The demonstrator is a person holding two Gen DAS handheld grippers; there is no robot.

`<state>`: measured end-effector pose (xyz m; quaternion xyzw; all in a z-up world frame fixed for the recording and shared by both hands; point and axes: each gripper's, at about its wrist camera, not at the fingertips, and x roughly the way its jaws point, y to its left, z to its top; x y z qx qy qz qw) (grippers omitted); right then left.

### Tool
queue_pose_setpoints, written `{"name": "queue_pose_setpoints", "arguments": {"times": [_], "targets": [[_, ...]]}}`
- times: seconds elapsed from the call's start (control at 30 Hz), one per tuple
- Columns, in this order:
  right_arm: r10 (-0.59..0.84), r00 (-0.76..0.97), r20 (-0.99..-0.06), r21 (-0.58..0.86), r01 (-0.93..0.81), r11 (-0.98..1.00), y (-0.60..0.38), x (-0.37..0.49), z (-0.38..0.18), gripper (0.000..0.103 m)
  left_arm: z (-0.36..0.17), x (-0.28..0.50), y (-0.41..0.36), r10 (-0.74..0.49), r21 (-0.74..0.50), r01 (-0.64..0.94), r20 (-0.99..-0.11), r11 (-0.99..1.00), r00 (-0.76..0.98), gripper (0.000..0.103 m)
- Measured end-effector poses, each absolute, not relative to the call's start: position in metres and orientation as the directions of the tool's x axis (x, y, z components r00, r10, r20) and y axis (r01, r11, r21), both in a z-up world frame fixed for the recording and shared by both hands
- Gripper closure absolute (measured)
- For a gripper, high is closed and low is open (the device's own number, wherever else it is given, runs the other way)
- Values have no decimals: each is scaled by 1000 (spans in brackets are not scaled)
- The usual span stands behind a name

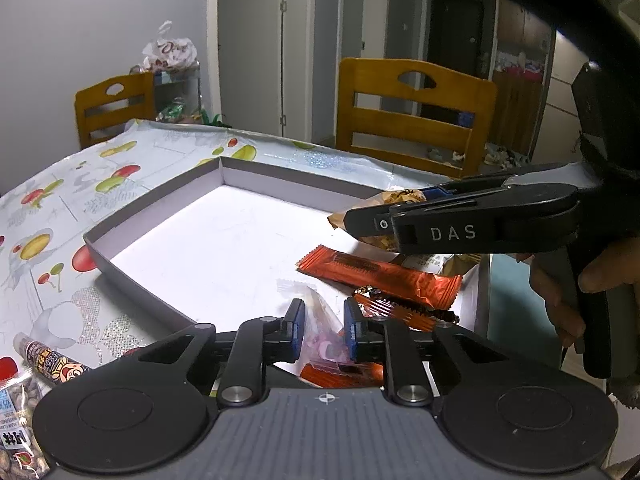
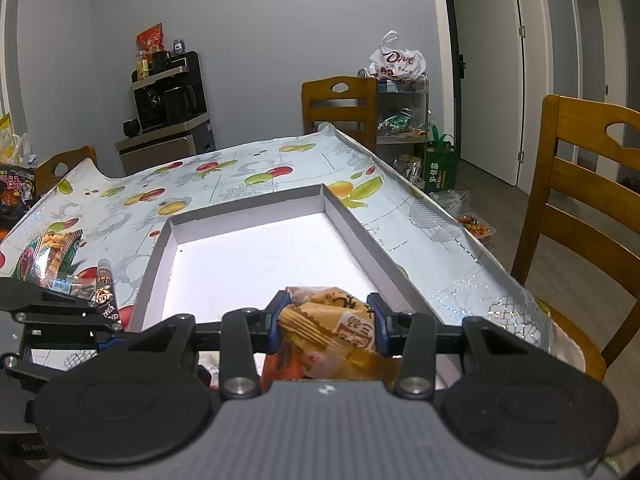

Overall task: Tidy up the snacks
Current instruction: 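Open both tools to drop the jelly stick and pastry into the box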

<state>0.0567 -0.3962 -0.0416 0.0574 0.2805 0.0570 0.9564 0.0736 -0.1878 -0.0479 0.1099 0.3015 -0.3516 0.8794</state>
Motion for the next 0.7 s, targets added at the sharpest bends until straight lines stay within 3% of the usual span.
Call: {"name": "queue_pose_setpoints", "arguments": {"times": [0.13,0.37,0.57,0.7], "targets": [[141,836,-530,142,-77,987,-396,56,-42,62,-47,73,-187,-549,-19,680,-608,733,574,79],[141,838,-527,149,-72,986,-394,55,-42,62,-44,69,-184,-561,-31,672,-581,740,590,54],[138,840,-525,158,-63,985,-395,53,-41,62,-41,68,-181,-564,-30,668,-566,744,602,43],[135,847,-515,168,-54,984,-398,52,-40,62,-40,65,-180,-574,-32,674,-555,738,602,43]]}}
